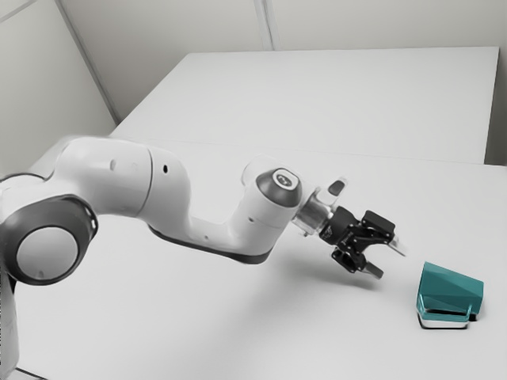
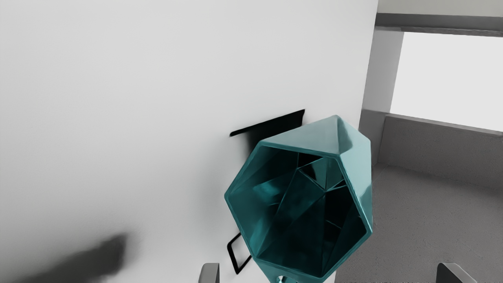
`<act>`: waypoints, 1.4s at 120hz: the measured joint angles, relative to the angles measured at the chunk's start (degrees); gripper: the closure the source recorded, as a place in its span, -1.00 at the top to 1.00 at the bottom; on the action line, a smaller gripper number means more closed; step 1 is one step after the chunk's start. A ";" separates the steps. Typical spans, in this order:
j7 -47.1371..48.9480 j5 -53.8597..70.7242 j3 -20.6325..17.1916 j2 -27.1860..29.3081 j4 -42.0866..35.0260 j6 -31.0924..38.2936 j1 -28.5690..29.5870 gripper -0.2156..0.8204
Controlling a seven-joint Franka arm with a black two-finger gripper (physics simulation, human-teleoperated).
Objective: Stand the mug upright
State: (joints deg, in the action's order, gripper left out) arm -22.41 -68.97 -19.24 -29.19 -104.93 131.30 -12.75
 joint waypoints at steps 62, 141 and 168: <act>-10.88 -4.94 0.17 -8.42 9.36 7.91 -8.23 0.58; -16.92 -9.07 -0.17 -9.01 9.53 7.93 -7.91 -0.52; -18.57 -9.01 -0.92 -8.25 9.62 7.91 -7.76 -0.74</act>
State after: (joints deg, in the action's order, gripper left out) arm -40.99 -77.98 -20.16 -37.45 -95.31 139.21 -20.51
